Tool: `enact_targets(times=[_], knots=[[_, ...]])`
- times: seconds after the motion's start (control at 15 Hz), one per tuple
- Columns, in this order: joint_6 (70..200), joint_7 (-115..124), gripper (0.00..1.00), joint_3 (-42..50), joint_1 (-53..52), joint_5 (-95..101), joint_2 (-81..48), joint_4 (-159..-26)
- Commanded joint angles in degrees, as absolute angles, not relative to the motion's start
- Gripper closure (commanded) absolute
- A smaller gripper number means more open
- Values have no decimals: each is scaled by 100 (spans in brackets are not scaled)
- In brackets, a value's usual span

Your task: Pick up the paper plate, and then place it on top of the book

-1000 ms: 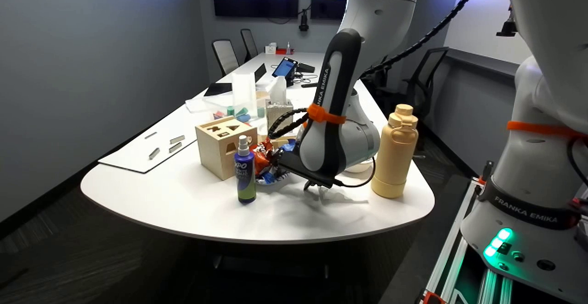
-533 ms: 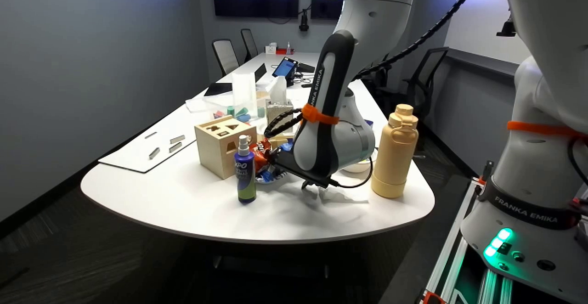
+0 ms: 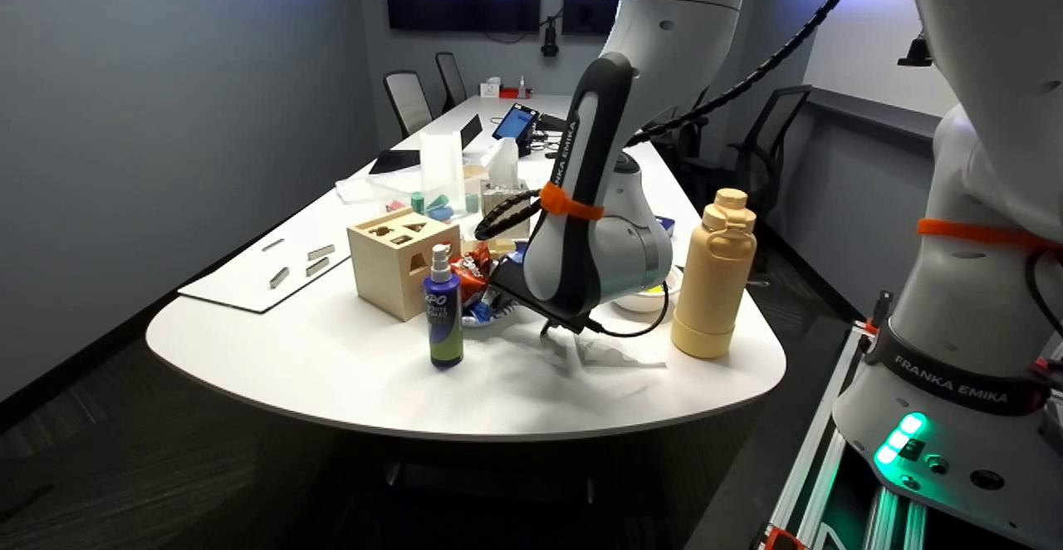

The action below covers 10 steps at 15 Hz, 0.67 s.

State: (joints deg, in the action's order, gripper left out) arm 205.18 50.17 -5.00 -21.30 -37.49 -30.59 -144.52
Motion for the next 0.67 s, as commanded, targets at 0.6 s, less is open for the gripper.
enact_targets(times=[0.6], knots=[[20767, 4678, 0, -544, -2254, -4478, -3807, -13875]])
